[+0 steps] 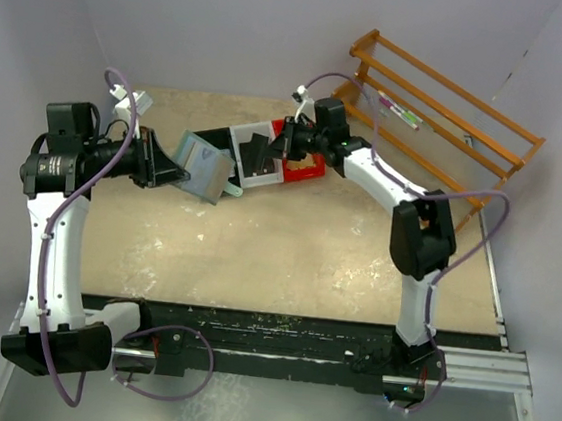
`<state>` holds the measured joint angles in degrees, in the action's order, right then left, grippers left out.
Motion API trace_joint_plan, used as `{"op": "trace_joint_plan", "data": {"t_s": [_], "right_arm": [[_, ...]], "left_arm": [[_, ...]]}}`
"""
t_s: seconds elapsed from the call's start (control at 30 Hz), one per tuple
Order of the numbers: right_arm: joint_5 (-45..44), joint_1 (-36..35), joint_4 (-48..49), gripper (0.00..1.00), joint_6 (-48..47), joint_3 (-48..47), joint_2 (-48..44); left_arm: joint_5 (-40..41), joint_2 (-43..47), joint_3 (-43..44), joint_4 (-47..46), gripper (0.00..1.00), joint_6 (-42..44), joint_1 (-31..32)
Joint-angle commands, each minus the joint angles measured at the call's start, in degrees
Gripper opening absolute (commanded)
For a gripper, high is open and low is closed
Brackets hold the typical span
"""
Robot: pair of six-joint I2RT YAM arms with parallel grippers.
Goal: Take the credit cards out of the card holder
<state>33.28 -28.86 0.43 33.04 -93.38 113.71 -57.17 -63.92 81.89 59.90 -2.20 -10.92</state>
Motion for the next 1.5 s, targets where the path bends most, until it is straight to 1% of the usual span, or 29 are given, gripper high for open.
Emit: {"op": "trace_joint_plan", "data": {"t_s": [0.0,0.03,0.33,0.57,0.6,0.63,0.73,0.83,0.93,1.03,1.1,1.13,1.2,1.27,1.3,1.4,1.43,1.47], "right_arm": [[-4.82,0.06,-6.87,0.00,-5.44,-11.34,7.74],[-5.56,0.10,-8.10,0.00,-5.95,-14.08,9.68],[-7.44,0.09,-10.30,0.00,-7.21,-24.79,20.17],[-8.41,-0.13,-9.63,0.00,-6.91,-27.85,24.99],[-8.83,-0.15,-9.40,0.02,-6.84,-27.67,24.89],[-9.39,-0.19,-8.99,0.10,-6.84,-27.02,24.38],[-11.13,-0.33,-7.01,0.38,-7.18,-23.50,19.84],[-11.14,-0.40,-4.55,0.52,-7.20,-19.07,14.14],[-9.04,-0.33,-3.71,0.59,-6.88,-16.29,7.23],[-9.00,-0.32,-3.05,0.63,-6.42,-13.56,0.74],[-8.37,-0.35,-0.13,0.69,-5.14,-9.50,-4.73],[-6.10,-0.33,2.66,0.73,-3.58,-6.44,-7.52],[-0.53,-0.27,9.98,0.84,0.56,-0.31,-12.72],[3.73,-0.24,19.66,0.97,5.70,4.85,-16.83],[6.24,-0.43,24.40,1.00,6.99,6.82,-18.17],[15.18,-2.11,39.47,1.00,16.26,11.06,-19.92],[17.14,-3.17,42.15,1.00,17.61,11.59,-20.47],[17.82,-4.56,41.94,1.00,16.66,11.65,-20.92]], "left_arm": [[-8.61,1.81,1.96,-0.12,0.00,1.85,-0.29],[-9.29,1.72,1.84,-0.13,0.00,1.92,-0.30],[-16.20,1.38,2.00,-0.33,0.00,0.92,-0.33],[-19.58,1.32,1.80,-1.06,0.00,-1.14,-0.32],[-19.71,1.34,1.79,-1.12,0.00,-1.14,-0.33],[-19.88,1.32,1.88,-1.10,0.00,-1.14,-0.32],[-19.91,1.09,2.24,-0.98,0.00,-0.93,-0.30],[-20.22,0.83,2.41,-0.29,0.00,-0.32,-0.25],[-20.78,0.72,2.85,1.41,0.00,1.17,-0.33],[-20.54,0.30,3.84,4.89,0.00,4.37,-0.32],[-20.28,0.01,4.57,7.25,0.00,6.39,-0.35],[-20.00,-0.14,4.89,8.30,0.00,7.56,-0.27],[-19.62,-0.41,5.73,10.71,0.00,10.08,-0.33],[-19.69,-0.97,6.51,13.51,0.00,12.74,-0.31],[-19.87,-1.20,6.79,14.82,0.00,14.12,-0.26],[-20.39,-1.77,7.15,17.61,0.00,16.45,-0.29],[-20.68,-1.78,7.19,18.39,0.00,17.13,-0.30],[-20.98,-1.75,7.11,18.82,0.00,17.55,-0.29]]}}
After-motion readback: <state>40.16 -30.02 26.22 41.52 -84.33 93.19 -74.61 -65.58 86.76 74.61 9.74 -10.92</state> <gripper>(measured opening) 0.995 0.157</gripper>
